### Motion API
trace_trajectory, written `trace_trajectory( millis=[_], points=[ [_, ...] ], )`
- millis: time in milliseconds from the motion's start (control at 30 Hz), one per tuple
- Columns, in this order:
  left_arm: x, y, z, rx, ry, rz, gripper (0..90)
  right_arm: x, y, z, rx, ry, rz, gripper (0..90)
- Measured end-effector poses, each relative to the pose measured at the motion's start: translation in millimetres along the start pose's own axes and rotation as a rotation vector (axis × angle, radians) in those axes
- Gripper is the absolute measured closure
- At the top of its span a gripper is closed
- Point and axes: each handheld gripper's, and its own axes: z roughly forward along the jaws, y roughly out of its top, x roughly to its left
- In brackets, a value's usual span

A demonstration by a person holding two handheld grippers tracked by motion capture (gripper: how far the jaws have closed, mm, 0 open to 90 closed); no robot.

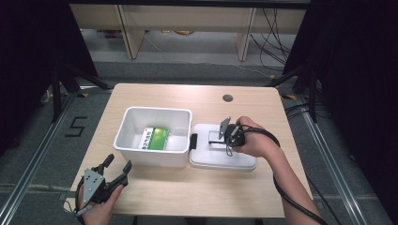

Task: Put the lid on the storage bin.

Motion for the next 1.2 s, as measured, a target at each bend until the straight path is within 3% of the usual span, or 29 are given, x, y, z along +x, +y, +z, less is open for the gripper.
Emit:
trace_trajectory(
  millis=[67, 267, 333, 500, 667, 700, 833, 867, 900, 933, 967, 1000, 1033, 1067, 1133, 1167, 1200],
  points=[
    [-0.3, 0.2, 0.2, 0.009, 0.001, 0.002, 30.9, 2.8, 2.6, 3.4, 0.028, 0.011, 0.03, 71.4],
    [-1.8, 0.4, 0.4, 0.01, -0.004, 0.008, 30.9, -0.5, 6.2, 13.2, 0.022, 0.033, -0.024, 76.5],
    [-1.1, 0.1, 0.9, 0.009, -0.005, 0.008, 31.0, 0.4, 7.7, 14.2, 0.018, 0.054, -0.003, 80.3],
    [-0.4, 0.0, 0.4, 0.013, 0.0, 0.004, 31.0, -4.3, 9.4, 14.1, 0.019, 0.044, -0.024, 84.8],
    [-0.6, 0.0, 0.5, 0.012, -0.001, 0.005, 31.0, -6.1, 10.3, 11.4, 0.031, 0.057, -0.001, 85.0],
    [-0.6, 0.0, 0.5, 0.011, -0.002, 0.006, 31.0, -9.4, 10.1, 11.6, 0.023, 0.066, -0.037, 85.0],
    [-0.4, -0.2, 0.2, 0.012, 0.001, 0.003, 31.1, -12.7, 6.8, 3.4, 0.025, 0.072, 0.006, 85.1],
    [-0.4, -0.2, 0.2, 0.012, 0.002, 0.003, 31.1, -16.2, 5.8, 1.5, 0.006, 0.07, -0.032, 85.1],
    [-0.4, -0.2, 0.2, 0.013, 0.002, 0.003, 31.1, -16.1, 4.2, -2.2, 0.012, 0.072, 0.002, 85.1],
    [-0.5, -0.2, 0.5, 0.015, 0.001, 0.005, 31.1, -21.0, 2.4, -8.2, 0.003, 0.069, -0.039, 85.1],
    [-0.4, -0.6, 1.2, 0.005, -0.007, 0.007, 31.1, -19.7, 1.5, -10.9, 0.005, 0.066, -0.016, 85.1],
    [-1.9, -1.4, 2.4, 0.0, -0.001, -0.011, 31.1, -21.2, 0.1, -13.3, -0.008, 0.069, -0.022, 85.1],
    [-1.7, -1.0, 2.3, 0.0, -0.006, 0.0, 31.1, -22.6, -1.1, -17.9, 0.002, 0.061, -0.024, 85.1],
    [-2.2, -1.0, 2.1, 0.001, -0.005, -0.004, 31.1, -21.4, -3.0, -21.5, 0.012, 0.067, 0.026, 85.1],
    [-2.4, -1.0, 1.9, 0.002, -0.004, -0.005, 31.1, -23.9, -5.4, -27.2, 0.009, 0.068, 0.034, 85.1],
    [-1.9, -1.1, 2.1, 0.001, -0.003, -0.004, 31.1, -26.5, -6.5, -29.9, -0.003, 0.063, 0.005, 85.1],
    [-1.9, -1.1, 2.1, 0.001, -0.003, -0.004, 31.1, -27.5, -8.1, -32.5, -0.019, 0.07, 0.022, 85.1]
  ],
)
